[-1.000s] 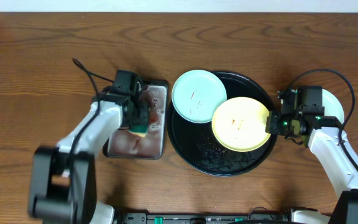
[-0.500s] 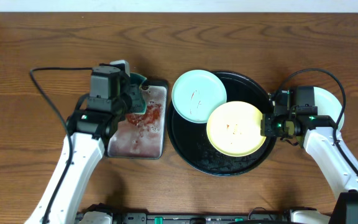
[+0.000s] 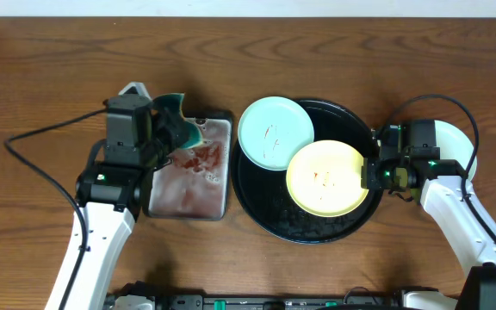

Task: Clean dirty plates on tray and stack at the side
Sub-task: 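Lift the sponge from the sink tray with the left gripper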

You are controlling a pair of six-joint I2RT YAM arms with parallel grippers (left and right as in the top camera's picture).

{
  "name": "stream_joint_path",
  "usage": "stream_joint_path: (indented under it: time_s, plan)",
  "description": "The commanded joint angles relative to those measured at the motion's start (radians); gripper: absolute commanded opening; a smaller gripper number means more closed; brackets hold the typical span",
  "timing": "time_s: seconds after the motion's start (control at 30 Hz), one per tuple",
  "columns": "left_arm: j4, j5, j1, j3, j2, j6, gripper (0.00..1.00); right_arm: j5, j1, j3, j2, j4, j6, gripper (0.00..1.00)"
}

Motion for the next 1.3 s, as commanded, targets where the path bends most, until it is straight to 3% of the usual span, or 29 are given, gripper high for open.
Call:
stream_joint_path:
  time_s: [0.0, 1.27]
  plan:
    - [0.007, 0.034, 0.007, 0.003, -0.01, -0.126, 0.07, -0.003, 0.01, -0.005, 0.006, 0.001, -0.017, 0.01]
    - [0.003, 0.033, 0.007, 0.003, -0.01, -0.045, 0.07, -0.004, 0.01, -0.005, 0.006, -0.006, -0.028, 0.01]
